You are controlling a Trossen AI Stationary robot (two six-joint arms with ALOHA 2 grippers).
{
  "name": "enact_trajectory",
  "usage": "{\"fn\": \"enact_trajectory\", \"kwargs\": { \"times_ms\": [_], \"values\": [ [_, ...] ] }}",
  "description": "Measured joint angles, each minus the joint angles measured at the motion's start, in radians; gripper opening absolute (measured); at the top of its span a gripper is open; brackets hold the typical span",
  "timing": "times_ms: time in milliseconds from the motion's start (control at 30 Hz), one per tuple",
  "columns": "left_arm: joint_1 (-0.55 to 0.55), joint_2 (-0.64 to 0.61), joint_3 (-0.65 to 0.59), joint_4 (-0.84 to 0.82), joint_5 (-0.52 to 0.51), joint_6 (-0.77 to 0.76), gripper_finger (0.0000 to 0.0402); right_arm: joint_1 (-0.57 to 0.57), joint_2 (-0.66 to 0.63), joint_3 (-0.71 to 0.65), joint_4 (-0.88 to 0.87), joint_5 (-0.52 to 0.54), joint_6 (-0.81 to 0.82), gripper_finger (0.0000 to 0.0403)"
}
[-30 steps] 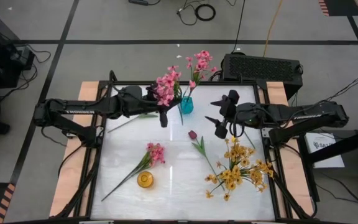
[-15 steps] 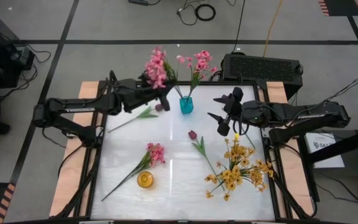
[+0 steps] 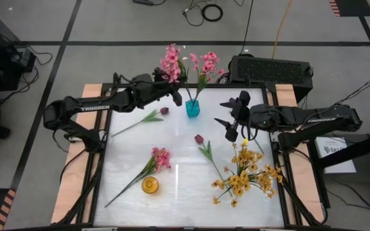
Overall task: Sort flowers into vase by color
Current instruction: Put the top pink flowers into the blue vase
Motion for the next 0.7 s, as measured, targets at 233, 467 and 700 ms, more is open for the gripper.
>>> {"fn": "enact_trajectory", "kwargs": {
  "times_ms": [233, 467, 700],
  "values": [
    [0.022, 0.037, -0.001, 0.001, 0.0, -0.005, 0.0017, 0.006, 0.0, 0.0, -0.015, -0.001, 0.008, 0.0285],
    [0.045, 0.049, -0.001, 0.009, 0.0, -0.004, 0.0017, 0.006, 0.0, 0.0, -0.019, -0.001, 0.01, 0.0285],
    [0.051, 0.072, 0.001, 0.023, 0.0, -0.033, 0.0017, 0.006, 0.0, 0.0, -0.019, -0.001, 0.009, 0.0285]
  ]
}}
